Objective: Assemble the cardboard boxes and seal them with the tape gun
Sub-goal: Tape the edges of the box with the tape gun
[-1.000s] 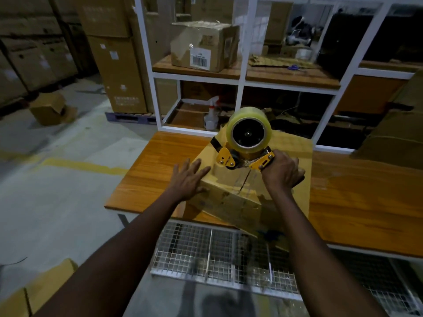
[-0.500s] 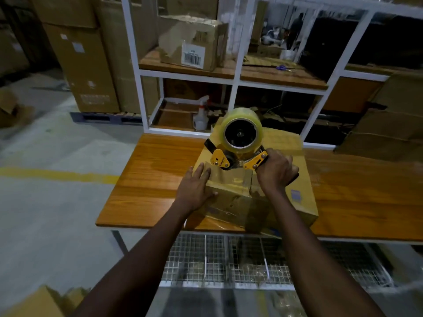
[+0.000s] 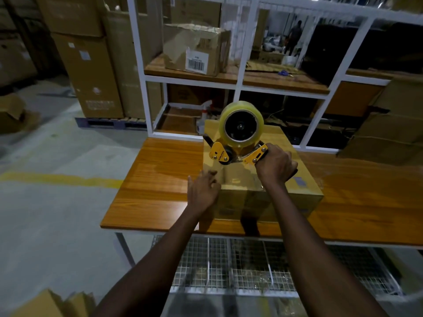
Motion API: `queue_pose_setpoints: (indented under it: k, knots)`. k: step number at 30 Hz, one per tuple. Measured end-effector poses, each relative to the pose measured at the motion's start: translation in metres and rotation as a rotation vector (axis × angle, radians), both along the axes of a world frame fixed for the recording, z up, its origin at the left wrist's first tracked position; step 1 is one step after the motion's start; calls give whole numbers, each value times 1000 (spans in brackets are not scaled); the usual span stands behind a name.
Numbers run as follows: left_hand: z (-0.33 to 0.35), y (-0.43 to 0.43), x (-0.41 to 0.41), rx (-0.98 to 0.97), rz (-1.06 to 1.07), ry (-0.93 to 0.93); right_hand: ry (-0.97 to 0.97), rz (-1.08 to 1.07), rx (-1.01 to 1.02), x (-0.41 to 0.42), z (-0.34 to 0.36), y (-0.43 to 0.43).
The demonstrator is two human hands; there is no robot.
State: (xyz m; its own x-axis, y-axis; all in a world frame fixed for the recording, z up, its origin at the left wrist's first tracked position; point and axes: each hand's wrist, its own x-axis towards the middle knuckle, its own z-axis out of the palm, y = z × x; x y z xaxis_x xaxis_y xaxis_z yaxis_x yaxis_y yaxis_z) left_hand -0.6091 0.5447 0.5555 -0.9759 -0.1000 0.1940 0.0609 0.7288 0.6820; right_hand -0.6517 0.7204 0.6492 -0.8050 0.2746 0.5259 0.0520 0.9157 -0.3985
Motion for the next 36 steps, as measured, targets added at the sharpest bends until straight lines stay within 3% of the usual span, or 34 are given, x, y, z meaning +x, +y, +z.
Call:
queue_pose_setpoints:
  k: [3, 5, 7, 8, 13, 21, 27, 29, 32, 36]
  knots:
    - [15, -11, 3, 460, 208, 146, 19, 16, -28, -2, 10, -1]
    - [37, -12, -3, 822, 192, -97, 30, 32, -48, -2, 16, -2]
    - [58, -11, -7, 1222, 43, -464, 39, 47, -55, 0, 21, -3]
    - [64, -11, -8, 1362, -24, -561, 39, 52, -55, 0, 22, -4]
    - [72, 3, -10, 1644, -78, -596, 16, 41, -58, 3, 21, -5]
    - [63, 5, -4, 1749, 63, -512, -31, 27, -76, 12, 17, -8]
    - [61, 5, 1, 1681, 71, -516, -72, 35, -96, 14, 13, -9]
    - [58, -4, 3, 1554, 81, -464, -74, 29, -95, 14, 11, -5]
    - [48, -27, 5, 1175, 102, -359, -86, 34, -94, 16, 3, 2]
    - [38, -47, 5, 928, 33, -292, -101, 63, -43, 23, -12, -5]
